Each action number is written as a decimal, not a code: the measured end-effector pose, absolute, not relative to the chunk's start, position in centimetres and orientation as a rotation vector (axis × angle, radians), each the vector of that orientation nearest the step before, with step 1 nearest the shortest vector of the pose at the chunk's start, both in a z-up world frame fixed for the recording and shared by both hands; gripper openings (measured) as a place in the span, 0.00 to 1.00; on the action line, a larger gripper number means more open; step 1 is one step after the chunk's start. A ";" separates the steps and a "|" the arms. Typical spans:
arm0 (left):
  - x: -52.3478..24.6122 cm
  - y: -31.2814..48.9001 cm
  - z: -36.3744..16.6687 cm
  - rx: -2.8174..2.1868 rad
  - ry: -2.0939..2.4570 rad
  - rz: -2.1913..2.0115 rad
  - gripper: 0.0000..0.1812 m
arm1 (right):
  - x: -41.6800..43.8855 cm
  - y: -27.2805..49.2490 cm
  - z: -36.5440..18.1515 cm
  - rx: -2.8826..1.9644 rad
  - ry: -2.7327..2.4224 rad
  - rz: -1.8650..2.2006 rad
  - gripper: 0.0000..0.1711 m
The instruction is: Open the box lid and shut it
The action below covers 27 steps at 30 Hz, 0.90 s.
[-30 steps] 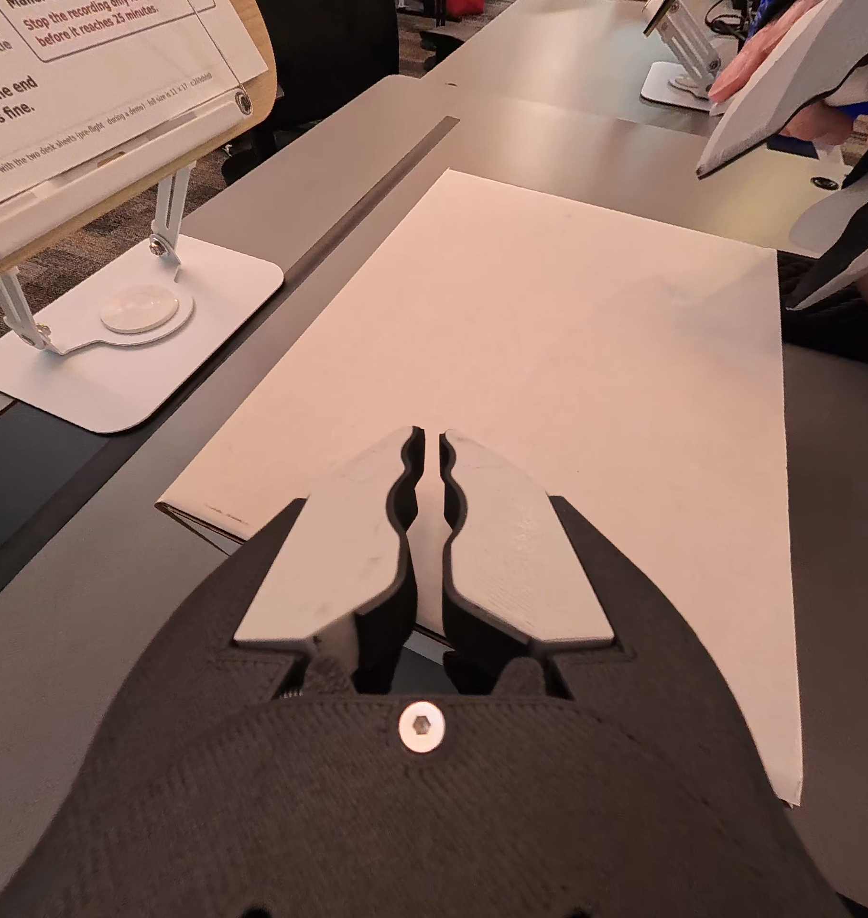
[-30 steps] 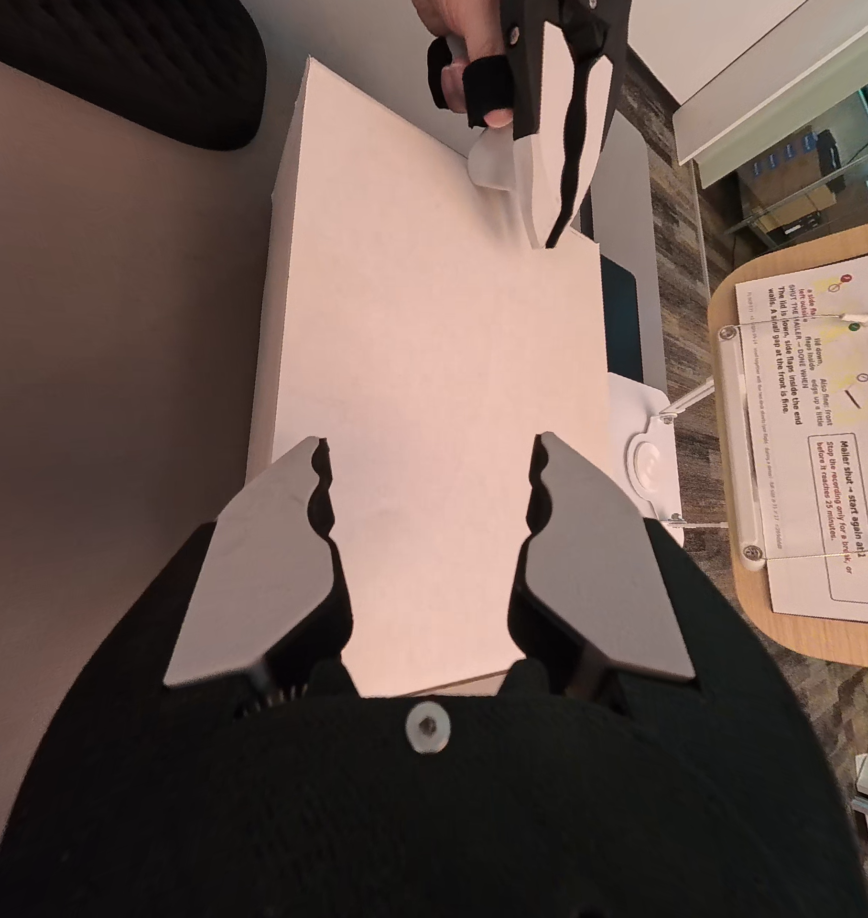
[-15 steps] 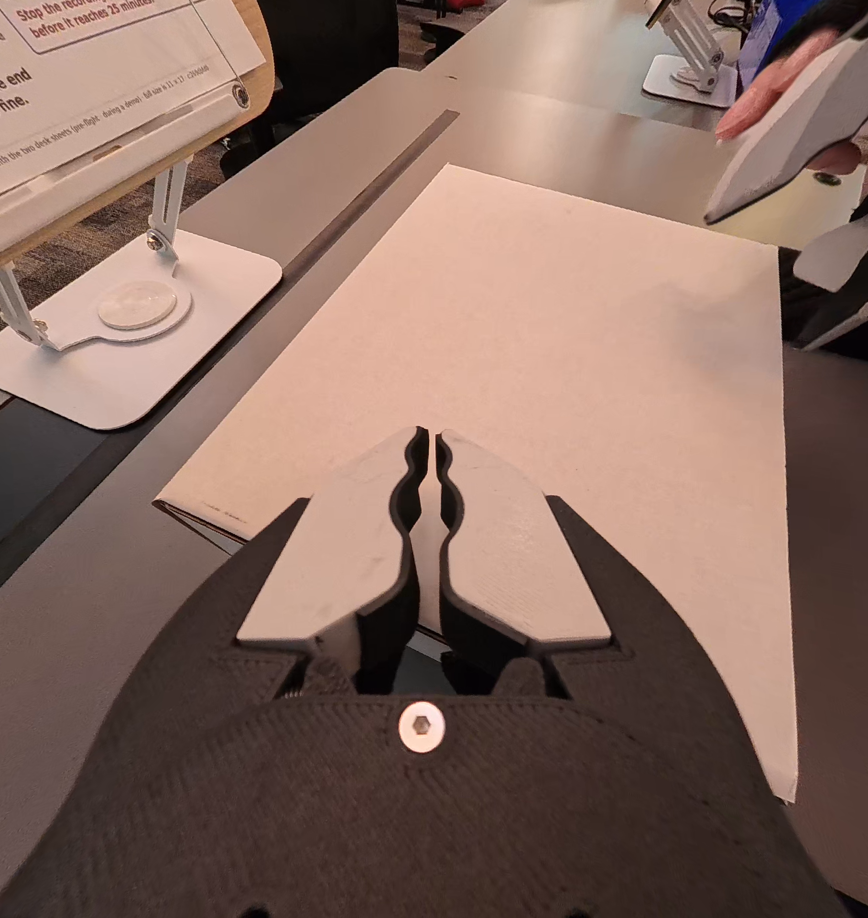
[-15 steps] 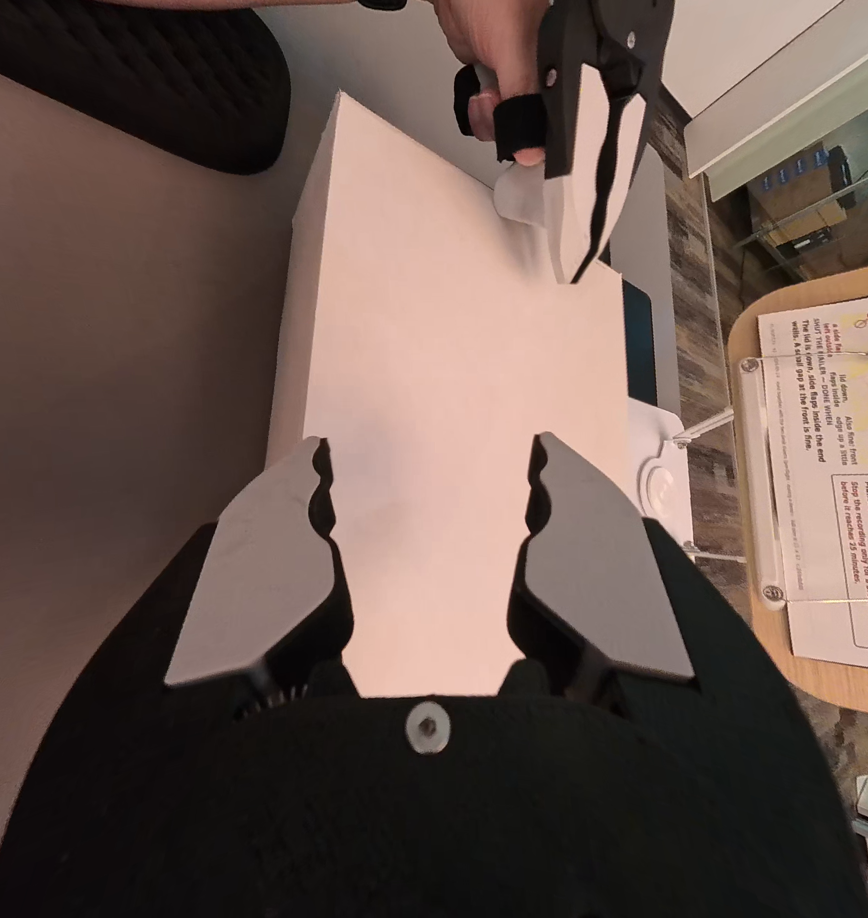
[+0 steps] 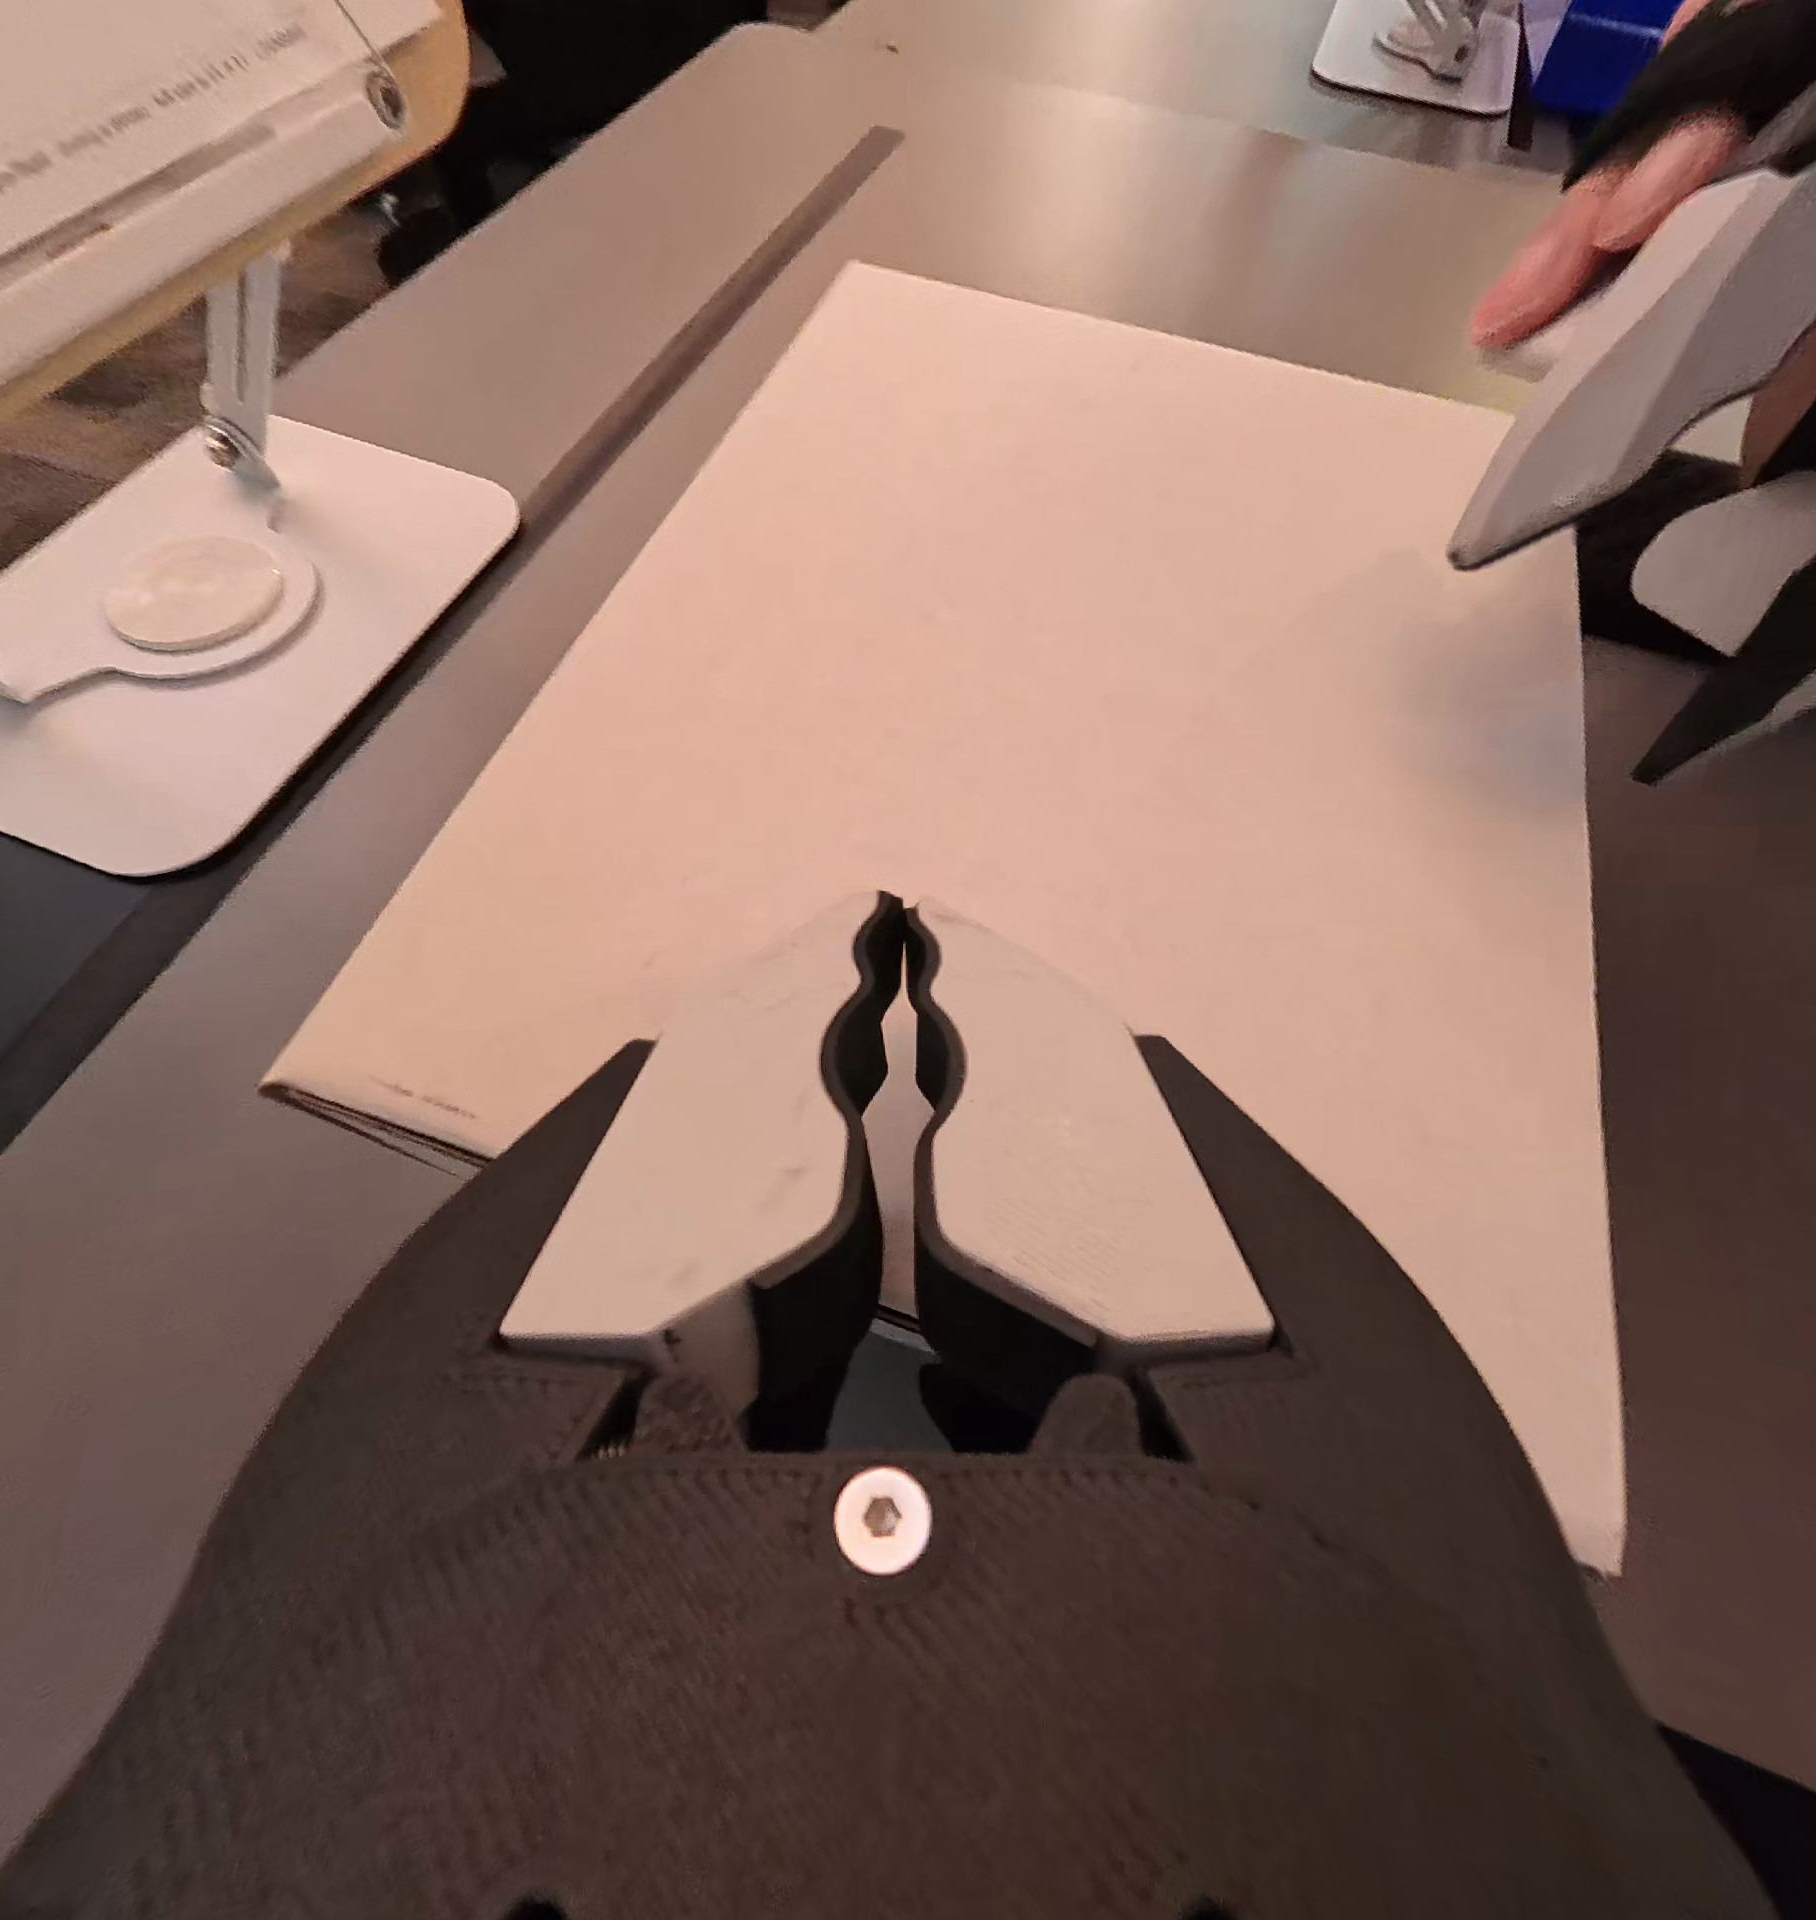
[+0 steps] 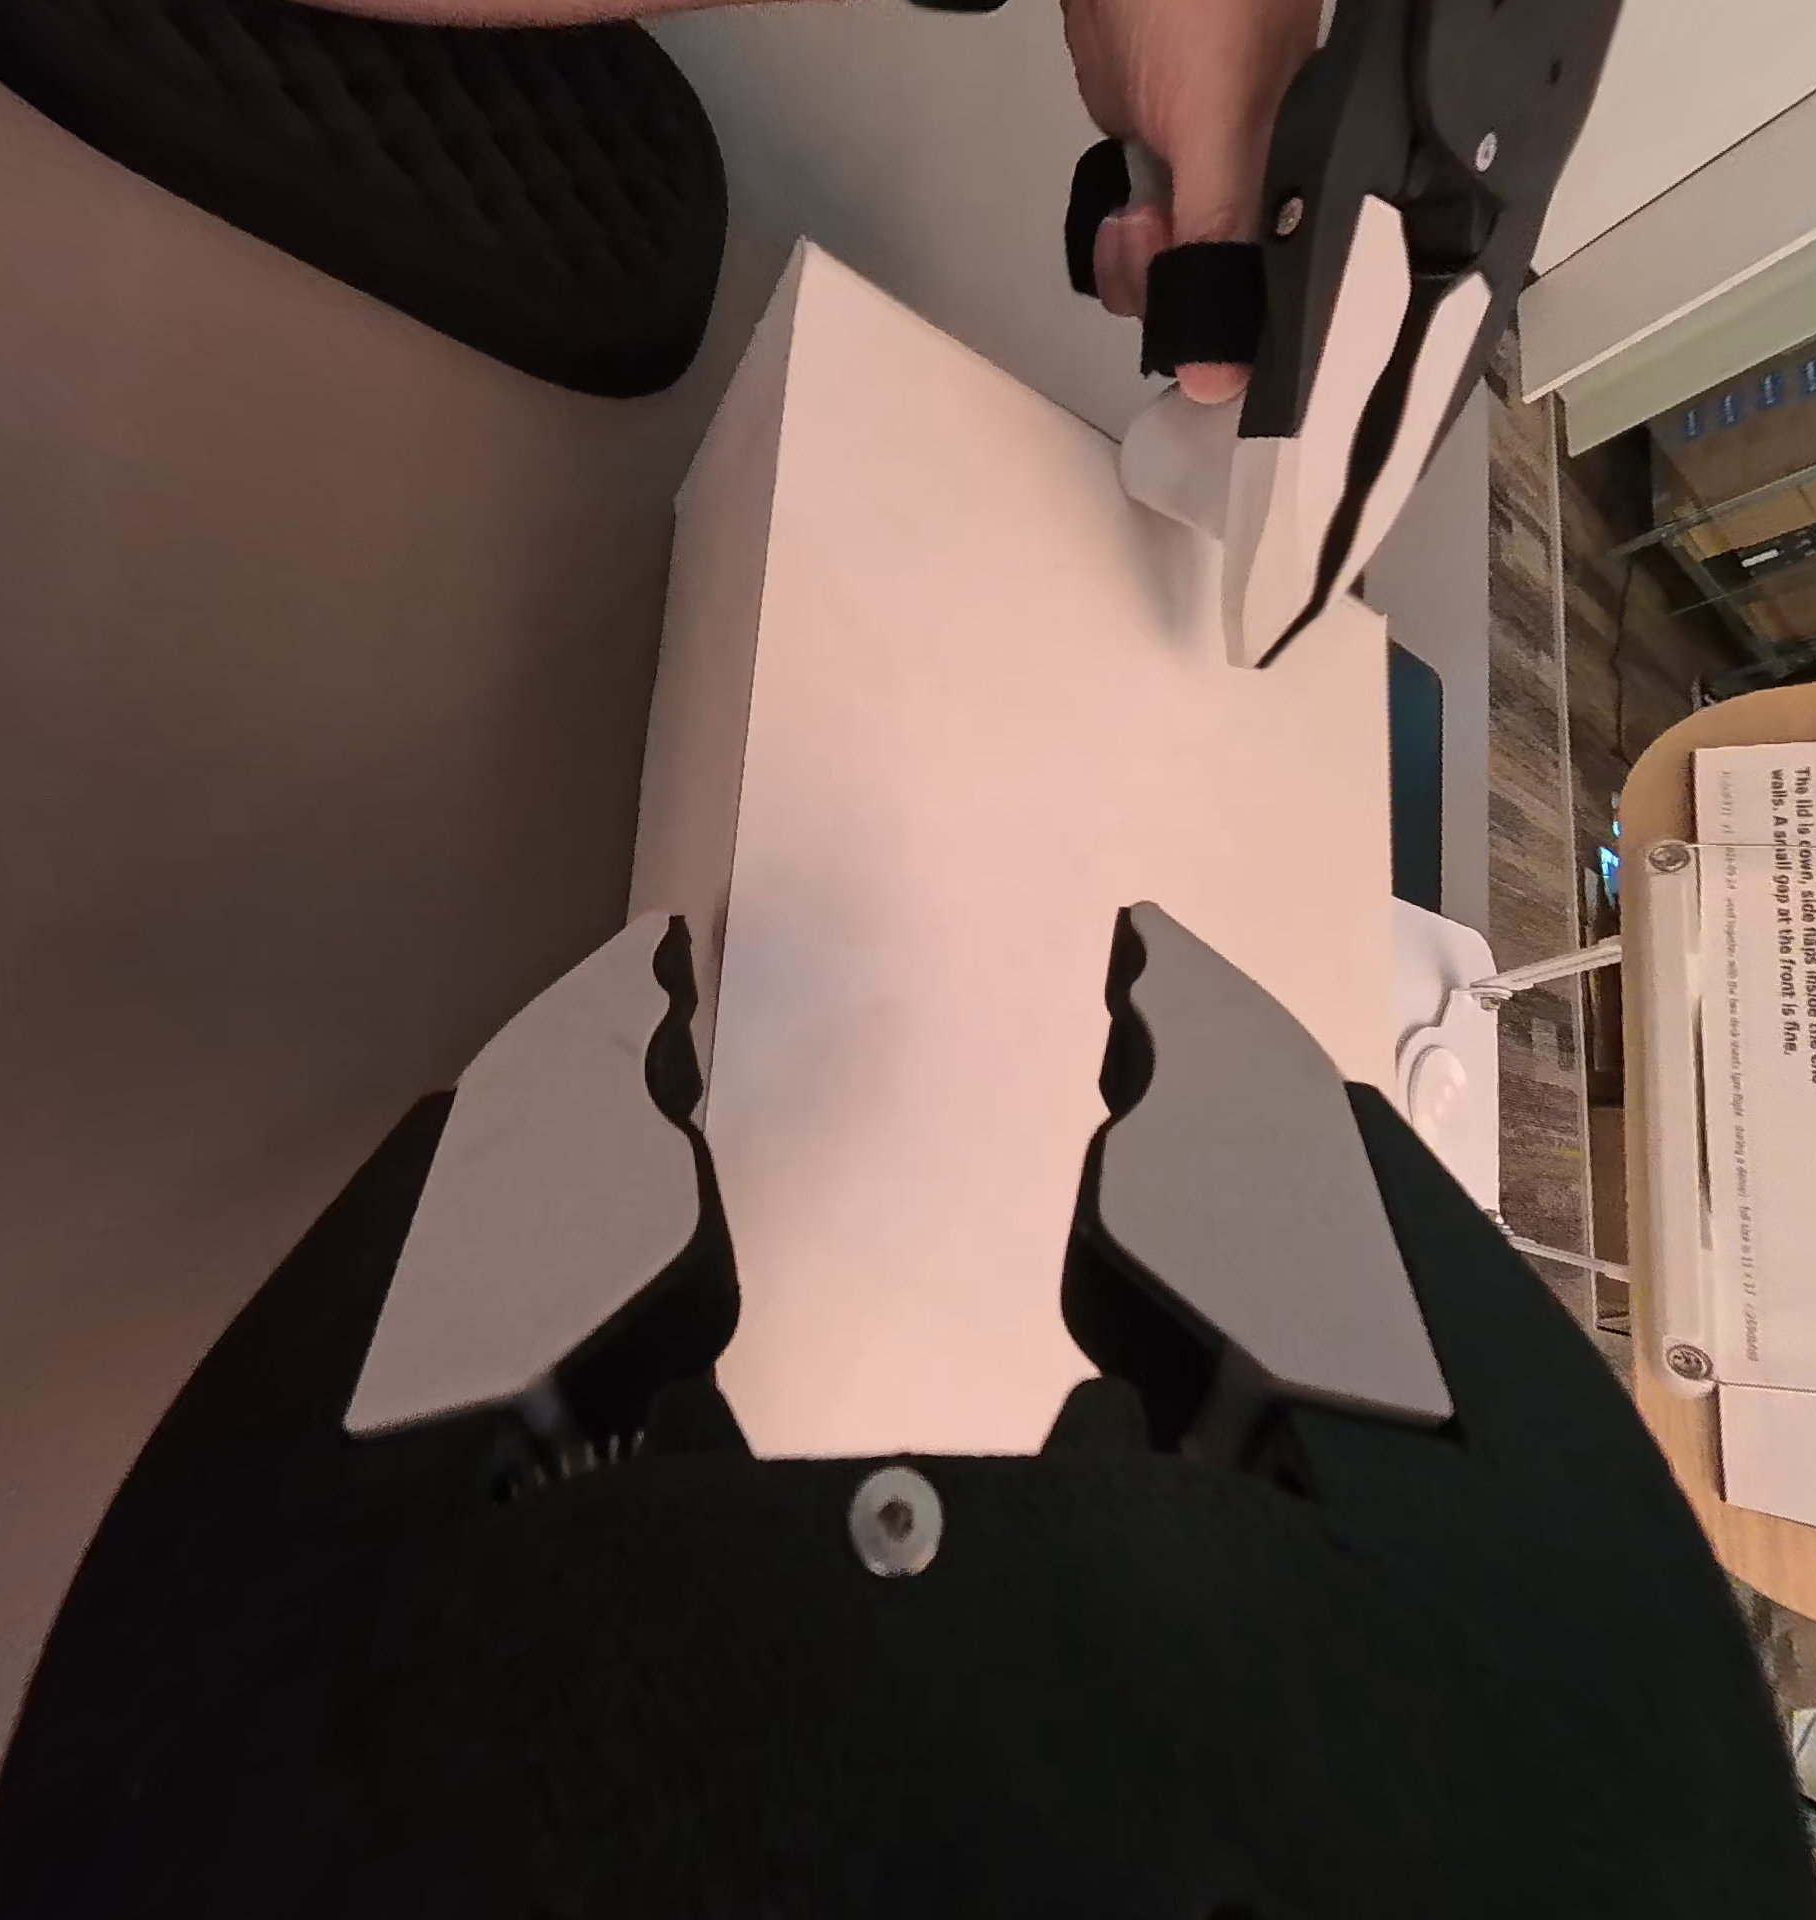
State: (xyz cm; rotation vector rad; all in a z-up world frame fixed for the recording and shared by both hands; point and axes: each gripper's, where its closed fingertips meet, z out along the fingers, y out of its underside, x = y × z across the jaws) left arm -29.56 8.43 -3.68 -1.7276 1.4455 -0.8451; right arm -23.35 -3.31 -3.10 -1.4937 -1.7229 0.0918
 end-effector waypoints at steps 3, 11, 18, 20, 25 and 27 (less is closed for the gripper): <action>-29.7 6.9 -4.2 -1.765 1.539 -0.833 0.00 | -23.4 -3.7 -2.8 -1.491 -1.726 0.121 0.45; -29.1 11.0 1.6 -1.650 1.107 -1.013 0.00 | -24.4 -4.8 -2.5 -1.467 -1.742 0.159 0.45; -30.2 14.9 -0.7 -1.711 0.990 -1.030 0.00 | -28.5 -4.3 -2.0 -1.450 -1.603 0.127 0.42; -30.2 14.9 -1.5 -1.741 1.025 -1.023 0.00 | -29.6 -4.3 -2.2 -1.449 -1.564 0.109 0.41; -29.9 14.8 -1.9 -1.747 1.068 -0.998 0.00 | -31.4 -4.4 -3.5 -1.482 -1.533 0.117 0.38; -30.0 15.0 -2.1 -1.754 1.086 -0.974 0.00 | -31.8 -4.3 -3.8 -1.493 -1.520 0.124 0.36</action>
